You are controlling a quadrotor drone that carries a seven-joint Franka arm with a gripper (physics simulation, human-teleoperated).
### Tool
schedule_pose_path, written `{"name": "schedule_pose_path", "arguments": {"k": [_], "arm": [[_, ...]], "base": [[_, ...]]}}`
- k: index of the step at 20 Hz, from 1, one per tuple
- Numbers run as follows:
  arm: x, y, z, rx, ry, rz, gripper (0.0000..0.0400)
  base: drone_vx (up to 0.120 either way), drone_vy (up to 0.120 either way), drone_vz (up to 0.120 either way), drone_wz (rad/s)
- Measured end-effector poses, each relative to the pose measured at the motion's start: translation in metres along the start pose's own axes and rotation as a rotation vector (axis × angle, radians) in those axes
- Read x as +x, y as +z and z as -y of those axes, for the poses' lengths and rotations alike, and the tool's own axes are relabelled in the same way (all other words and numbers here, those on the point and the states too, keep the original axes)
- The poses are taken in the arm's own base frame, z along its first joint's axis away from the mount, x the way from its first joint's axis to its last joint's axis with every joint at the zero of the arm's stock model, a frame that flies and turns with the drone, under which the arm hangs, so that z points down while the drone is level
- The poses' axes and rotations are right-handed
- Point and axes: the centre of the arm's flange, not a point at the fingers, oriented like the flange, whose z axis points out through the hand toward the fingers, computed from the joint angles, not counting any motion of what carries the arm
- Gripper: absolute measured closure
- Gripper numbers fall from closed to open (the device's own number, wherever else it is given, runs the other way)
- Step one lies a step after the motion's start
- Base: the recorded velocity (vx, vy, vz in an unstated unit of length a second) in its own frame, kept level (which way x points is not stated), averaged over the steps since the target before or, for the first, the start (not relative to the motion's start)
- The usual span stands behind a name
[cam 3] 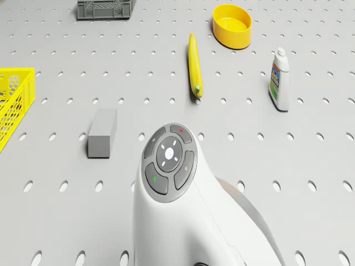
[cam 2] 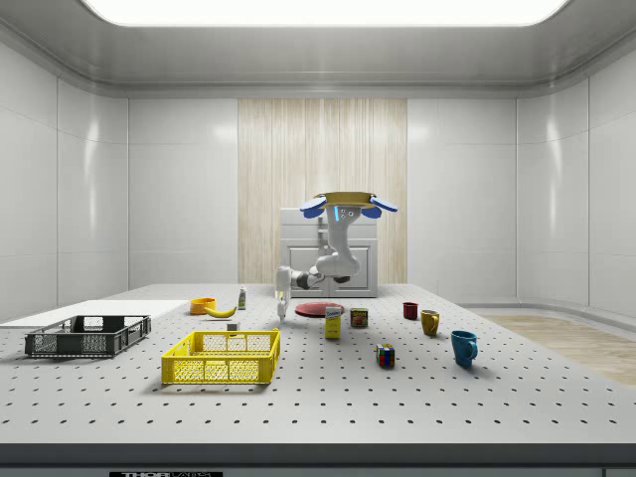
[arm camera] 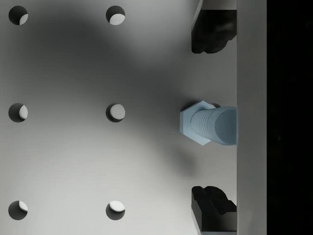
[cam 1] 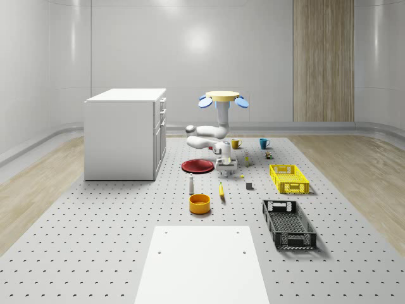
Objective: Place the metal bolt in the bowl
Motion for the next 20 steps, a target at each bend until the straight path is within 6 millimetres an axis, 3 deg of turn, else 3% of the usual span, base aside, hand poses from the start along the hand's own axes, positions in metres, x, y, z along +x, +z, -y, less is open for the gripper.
{"name": "schedule_pose_path", "arguments": {"k": [2,3,5,9,16,20], "arm": [[0.001,0.001,-0.001,0.0,0.0,0.0,0.0],[0.001,0.001,-0.001,0.0,0.0,0.0,0.0066],[0.001,0.001,-0.001,0.0,0.0,0.0,0.0158],[0.001,0.002,-0.001,0.0,0.0,0.0,0.0248],[0.002,-0.001,-0.002,-0.002,0.004,-0.004,0.0261],[0.002,-0.011,-0.002,-0.002,0.005,-0.005,0.0261]], "base": [[0.0,0.0,0.0,0.0],[0.0,0.0,0.0,0.0],[0.0,0.0,0.0,0.0],[0.0,0.0,0.0,0.0],[0.0,0.0,0.0,0.0],[0.0,0.0,0.1,0.0]]}}
